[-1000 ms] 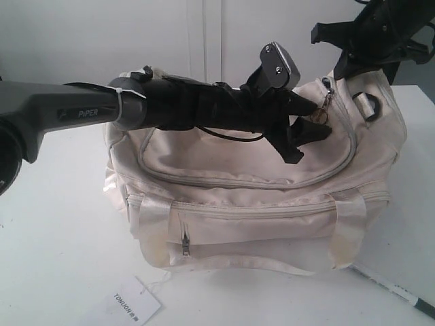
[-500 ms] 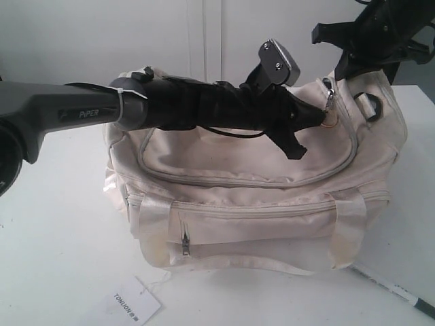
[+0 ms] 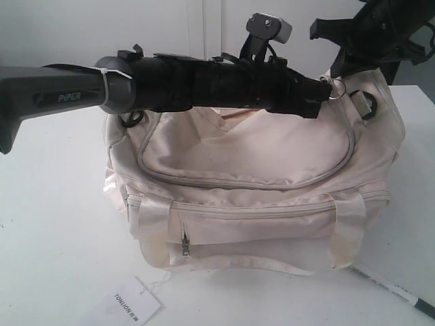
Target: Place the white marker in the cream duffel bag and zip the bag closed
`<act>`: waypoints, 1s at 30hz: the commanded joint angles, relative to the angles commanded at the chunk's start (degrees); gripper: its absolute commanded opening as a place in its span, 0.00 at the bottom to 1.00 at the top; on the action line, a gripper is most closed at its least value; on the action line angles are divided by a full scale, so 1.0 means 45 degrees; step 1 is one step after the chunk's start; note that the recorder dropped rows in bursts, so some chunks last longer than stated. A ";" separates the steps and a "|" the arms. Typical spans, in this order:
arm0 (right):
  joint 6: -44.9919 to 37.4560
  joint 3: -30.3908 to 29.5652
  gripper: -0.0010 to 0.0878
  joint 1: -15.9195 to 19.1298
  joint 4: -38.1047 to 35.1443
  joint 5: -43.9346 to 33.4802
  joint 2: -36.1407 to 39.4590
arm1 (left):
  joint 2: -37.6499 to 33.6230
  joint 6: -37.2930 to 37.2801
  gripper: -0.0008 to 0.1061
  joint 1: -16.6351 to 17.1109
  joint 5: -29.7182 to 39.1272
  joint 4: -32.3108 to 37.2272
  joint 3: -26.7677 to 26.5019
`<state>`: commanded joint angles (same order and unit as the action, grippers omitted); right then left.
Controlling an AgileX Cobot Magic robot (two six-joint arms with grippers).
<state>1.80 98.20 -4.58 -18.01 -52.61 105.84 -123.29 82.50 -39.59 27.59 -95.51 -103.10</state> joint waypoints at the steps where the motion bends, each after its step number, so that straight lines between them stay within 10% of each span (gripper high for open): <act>1: 0.0000 0.0000 0.01 0.0000 -0.0022 0.0025 0.0000 | 0.0000 -0.0331 0.01 0.0000 0.0187 0.0000 0.0000; 25: 0.0000 0.0000 0.01 0.0000 -0.0339 -0.0011 0.0000 | 0.0064 -0.3949 0.01 -0.0768 0.1497 0.3444 0.0000; 30: 0.0000 0.0000 0.01 0.0000 -0.0339 -0.0002 0.0000 | 0.1012 -0.5972 0.01 -0.1254 0.1007 0.7665 0.0000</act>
<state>1.80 98.20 -4.58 -19.53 -52.62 105.84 -118.74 55.63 -45.23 32.12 -61.01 -103.10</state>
